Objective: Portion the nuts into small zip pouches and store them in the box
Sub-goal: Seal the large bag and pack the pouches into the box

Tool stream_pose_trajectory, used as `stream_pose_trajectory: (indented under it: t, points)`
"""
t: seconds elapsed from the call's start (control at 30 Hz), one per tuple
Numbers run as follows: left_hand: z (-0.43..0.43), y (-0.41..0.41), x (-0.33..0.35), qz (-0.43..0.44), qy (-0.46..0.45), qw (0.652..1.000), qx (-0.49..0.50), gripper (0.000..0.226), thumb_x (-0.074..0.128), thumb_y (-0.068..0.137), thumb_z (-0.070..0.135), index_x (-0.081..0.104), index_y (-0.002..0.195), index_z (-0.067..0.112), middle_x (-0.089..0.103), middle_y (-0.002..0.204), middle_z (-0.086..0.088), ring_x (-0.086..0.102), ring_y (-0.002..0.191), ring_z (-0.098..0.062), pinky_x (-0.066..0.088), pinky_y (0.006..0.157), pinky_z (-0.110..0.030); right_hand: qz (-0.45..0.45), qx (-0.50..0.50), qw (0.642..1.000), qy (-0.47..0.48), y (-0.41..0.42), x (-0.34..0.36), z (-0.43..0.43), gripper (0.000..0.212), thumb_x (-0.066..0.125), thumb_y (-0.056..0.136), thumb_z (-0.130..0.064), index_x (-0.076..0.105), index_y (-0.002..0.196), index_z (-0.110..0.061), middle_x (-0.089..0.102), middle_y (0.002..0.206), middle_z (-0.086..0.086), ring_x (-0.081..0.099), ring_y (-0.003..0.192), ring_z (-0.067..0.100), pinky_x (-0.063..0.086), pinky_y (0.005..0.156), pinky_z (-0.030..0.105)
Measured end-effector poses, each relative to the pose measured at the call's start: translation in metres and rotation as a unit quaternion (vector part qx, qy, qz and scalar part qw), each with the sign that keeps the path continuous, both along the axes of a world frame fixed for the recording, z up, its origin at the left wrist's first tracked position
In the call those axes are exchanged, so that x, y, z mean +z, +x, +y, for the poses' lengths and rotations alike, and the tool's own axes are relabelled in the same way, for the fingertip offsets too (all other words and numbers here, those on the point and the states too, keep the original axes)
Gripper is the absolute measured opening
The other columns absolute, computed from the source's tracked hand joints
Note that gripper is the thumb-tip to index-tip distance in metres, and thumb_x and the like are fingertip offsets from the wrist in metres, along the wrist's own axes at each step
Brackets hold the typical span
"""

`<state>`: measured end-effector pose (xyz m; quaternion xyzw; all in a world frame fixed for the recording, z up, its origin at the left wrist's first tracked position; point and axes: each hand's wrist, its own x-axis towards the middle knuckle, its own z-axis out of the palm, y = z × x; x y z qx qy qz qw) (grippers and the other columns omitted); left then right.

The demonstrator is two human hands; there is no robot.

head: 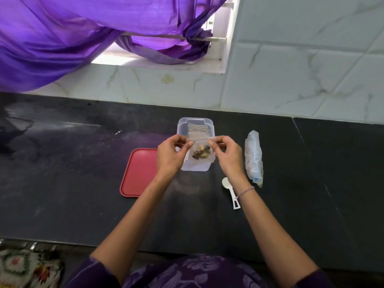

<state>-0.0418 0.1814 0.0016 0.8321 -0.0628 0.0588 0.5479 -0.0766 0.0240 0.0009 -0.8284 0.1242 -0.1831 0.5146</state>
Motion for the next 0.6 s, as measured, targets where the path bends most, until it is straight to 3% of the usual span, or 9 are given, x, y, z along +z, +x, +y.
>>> stream_pose_trajectory:
  t: [0.1, 0.2, 0.33, 0.47, 0.6]
  points:
    - [-0.002, 0.011, 0.009, -0.036, 0.010, 0.999, 0.010, 0.008, 0.076, 0.082, 0.024, 0.070, 0.080, 0.019, 0.068, 0.081, 0.007, 0.059, 0.069, 0.001, 0.047, 0.068, -0.020, -0.022, 0.035, 0.997, -0.060, 0.016, 0.014, -0.011, 0.028, 0.068, 0.086, -0.014, 0.066, 0.114, -0.015, 0.066, 0.089, 0.000, 0.059, 0.075, 0.009, 0.047, 0.064, 0.007]
    - [-0.001, 0.024, 0.015, -0.046, 0.009, 0.999, 0.010, 0.008, 0.077, 0.081, 0.023, 0.072, 0.081, 0.017, 0.070, 0.081, 0.003, 0.058, 0.066, -0.002, 0.048, 0.067, -0.022, -0.019, 0.050, 0.990, -0.128, 0.028, 0.023, -0.022, 0.017, 0.072, 0.083, -0.019, 0.071, 0.100, -0.023, 0.070, 0.088, -0.005, 0.063, 0.077, 0.007, 0.054, 0.071, 0.022]
    - [-0.005, 0.037, 0.018, -0.030, 0.034, 0.999, -0.008, 0.004, 0.077, 0.080, 0.020, 0.075, 0.083, 0.018, 0.072, 0.077, 0.004, 0.066, 0.070, -0.010, 0.055, 0.070, -0.027, -0.007, 0.040, 0.985, -0.166, 0.040, 0.021, -0.030, 0.009, 0.071, 0.083, -0.022, 0.073, 0.091, -0.018, 0.073, 0.088, -0.008, 0.067, 0.081, 0.007, 0.056, 0.077, 0.031]
    - [-0.008, 0.047, 0.009, -0.021, 0.110, 0.994, -0.015, 0.005, 0.079, 0.079, 0.026, 0.074, 0.081, 0.026, 0.070, 0.074, 0.011, 0.061, 0.064, -0.002, 0.056, 0.065, -0.028, 0.015, 0.050, 0.977, -0.208, 0.047, 0.008, -0.034, 0.008, 0.069, 0.086, -0.019, 0.074, 0.091, -0.017, 0.070, 0.092, -0.002, 0.065, 0.082, 0.014, 0.055, 0.076, 0.038]
    - [-0.010, 0.053, 0.002, -0.026, 0.197, 0.980, -0.025, 0.006, 0.073, 0.083, 0.021, 0.073, 0.085, 0.027, 0.068, 0.073, 0.015, 0.066, 0.074, -0.007, 0.054, 0.068, -0.028, 0.040, 0.056, 0.960, -0.270, 0.050, 0.000, -0.036, 0.013, 0.067, 0.087, -0.024, 0.076, 0.094, -0.018, 0.068, 0.093, 0.000, 0.063, 0.083, 0.018, 0.054, 0.072, 0.037]
